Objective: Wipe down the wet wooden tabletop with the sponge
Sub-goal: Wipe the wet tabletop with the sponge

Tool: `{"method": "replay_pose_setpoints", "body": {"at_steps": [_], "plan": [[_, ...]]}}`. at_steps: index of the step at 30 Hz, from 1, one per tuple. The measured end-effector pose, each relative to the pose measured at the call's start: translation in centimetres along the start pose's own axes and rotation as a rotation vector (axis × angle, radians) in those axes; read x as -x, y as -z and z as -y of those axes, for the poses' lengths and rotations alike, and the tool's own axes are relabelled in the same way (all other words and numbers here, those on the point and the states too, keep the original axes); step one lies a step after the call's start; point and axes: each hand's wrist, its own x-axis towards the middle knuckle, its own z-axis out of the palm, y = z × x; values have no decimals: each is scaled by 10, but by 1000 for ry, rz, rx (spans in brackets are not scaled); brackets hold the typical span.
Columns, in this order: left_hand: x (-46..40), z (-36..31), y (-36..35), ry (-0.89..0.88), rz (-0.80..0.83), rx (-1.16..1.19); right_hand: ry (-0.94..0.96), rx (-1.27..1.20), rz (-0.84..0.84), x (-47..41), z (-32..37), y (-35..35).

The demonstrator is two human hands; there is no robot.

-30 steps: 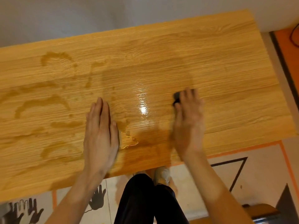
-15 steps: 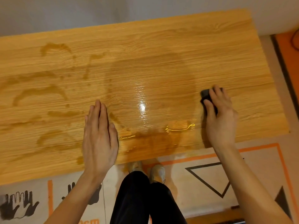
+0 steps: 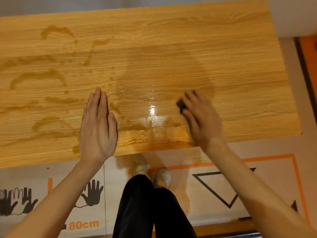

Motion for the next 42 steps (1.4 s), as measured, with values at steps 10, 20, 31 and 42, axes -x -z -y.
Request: {"method": "replay_pose_setpoints", "body": {"at_steps": [10, 20, 31, 42], "plan": [[0, 1, -1, -5, -21, -7, 59, -179, 59, 68, 14, -7], [0, 1, 1, -11, -32, 6, -6, -90, -49, -34, 32, -33], [1, 3, -2, -24, -42, -17, 130, -87, 63, -55, 59, -47], [-3, 2, -2, -18, -9, -29, 152, -105, 102, 26, 86, -52]]}}
